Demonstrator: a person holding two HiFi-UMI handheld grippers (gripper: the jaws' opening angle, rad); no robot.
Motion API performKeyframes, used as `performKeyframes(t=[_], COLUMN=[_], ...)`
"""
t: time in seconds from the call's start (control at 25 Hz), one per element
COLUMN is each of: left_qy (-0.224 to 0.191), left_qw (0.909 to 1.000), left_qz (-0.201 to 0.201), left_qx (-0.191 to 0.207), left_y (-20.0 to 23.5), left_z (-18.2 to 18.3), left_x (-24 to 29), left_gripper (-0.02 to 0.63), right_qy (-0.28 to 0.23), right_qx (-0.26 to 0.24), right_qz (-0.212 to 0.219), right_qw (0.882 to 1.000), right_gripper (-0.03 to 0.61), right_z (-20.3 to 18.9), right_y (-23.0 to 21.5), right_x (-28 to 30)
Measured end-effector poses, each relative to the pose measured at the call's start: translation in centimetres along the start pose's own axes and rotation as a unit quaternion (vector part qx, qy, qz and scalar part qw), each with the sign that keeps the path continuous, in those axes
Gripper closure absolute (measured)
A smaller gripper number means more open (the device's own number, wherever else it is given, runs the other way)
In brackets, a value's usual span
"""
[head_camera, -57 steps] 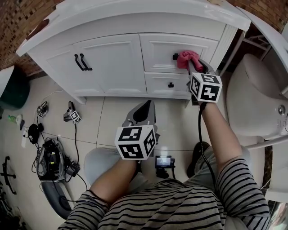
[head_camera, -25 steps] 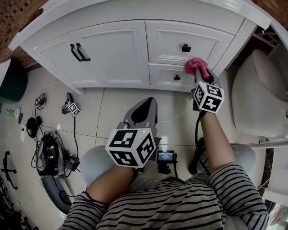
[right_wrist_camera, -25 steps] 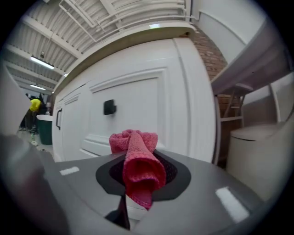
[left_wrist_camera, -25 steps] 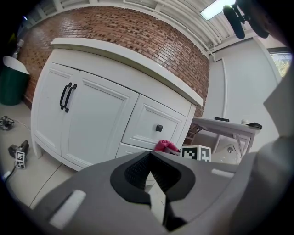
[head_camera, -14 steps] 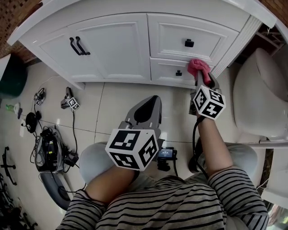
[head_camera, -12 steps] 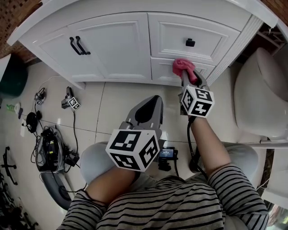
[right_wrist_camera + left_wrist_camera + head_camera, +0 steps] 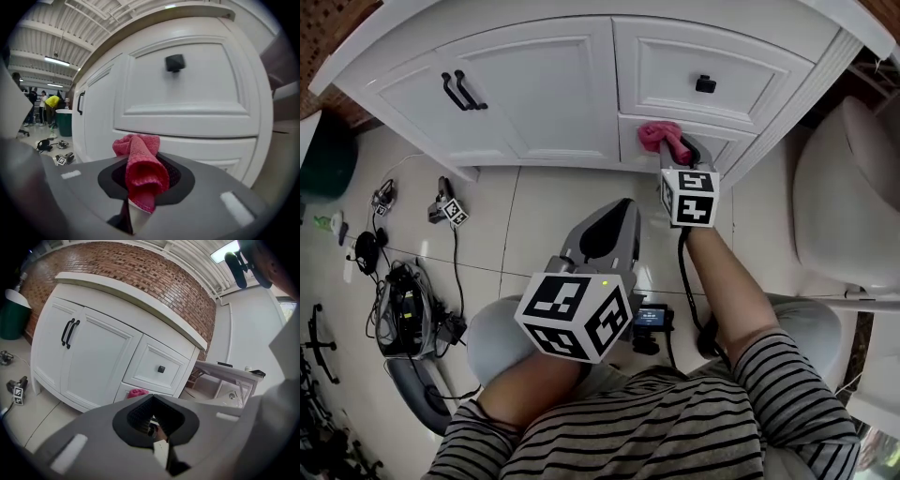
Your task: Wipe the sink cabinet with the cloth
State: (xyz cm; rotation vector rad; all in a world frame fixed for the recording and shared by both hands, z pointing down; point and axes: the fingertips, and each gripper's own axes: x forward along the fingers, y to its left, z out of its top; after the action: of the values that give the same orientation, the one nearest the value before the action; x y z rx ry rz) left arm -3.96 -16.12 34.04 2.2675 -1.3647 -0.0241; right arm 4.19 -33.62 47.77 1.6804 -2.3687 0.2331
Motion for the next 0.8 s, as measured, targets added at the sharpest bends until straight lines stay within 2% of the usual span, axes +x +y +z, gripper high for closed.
performKeyframes(t=[0.24,0.4,0.48,0.52,0.6,0.72,0.8], left_qy=[0.009,0.007,0.004,0.003,0.001,0.001,0.001], left_qw=[0.9999,0.9999,0.9999,0.9998,0.9998,0.9997,0.9996], left_qz=[-0.009,-0.005,-0.007,-0.008,-0.012,-0.018,-0.019], left_qx=[-0.002,-0.009,-0.014,-0.015,-0.017,-0.018,-0.020], left_y=[-0.6,-0.4,-0.4,-0.5,-0.7,-1.1,-1.0], left_z=[-0.6,-0.5,-0.3,-0.2,0.0,0.0,-0.1], left_x=[0.3,0.1,0.0,-0.1,-0.1,-0.1,-0.2], left_gripper=[0.614,0.614,0.614,0.614,0.614,0.614,0.614], right_qy=[0.012,0.032,0.031,0.024,0.003,-0.012,-0.007], right_qx=[0.048,0.088,0.104,0.110,0.113,0.081,0.048], right_qz=[-0.097,-0.175,-0.194,-0.191,-0.152,-0.041,0.025], right_qw=[0.994,0.980,0.975,0.975,0.982,0.996,0.998], right_gripper=[0.488,0.489,0.492,0.492,0.492,0.492,0.492], right_z=[-2.7,-4.7,-4.9,-4.5,-3.6,-2.9,-3.3], right_y=[-10.2,-16.2,-16.8,-16.1,-12.6,-4.0,1.5], right_x=[-4.0,-6.7,-7.7,-7.9,-7.3,-4.4,-1.9])
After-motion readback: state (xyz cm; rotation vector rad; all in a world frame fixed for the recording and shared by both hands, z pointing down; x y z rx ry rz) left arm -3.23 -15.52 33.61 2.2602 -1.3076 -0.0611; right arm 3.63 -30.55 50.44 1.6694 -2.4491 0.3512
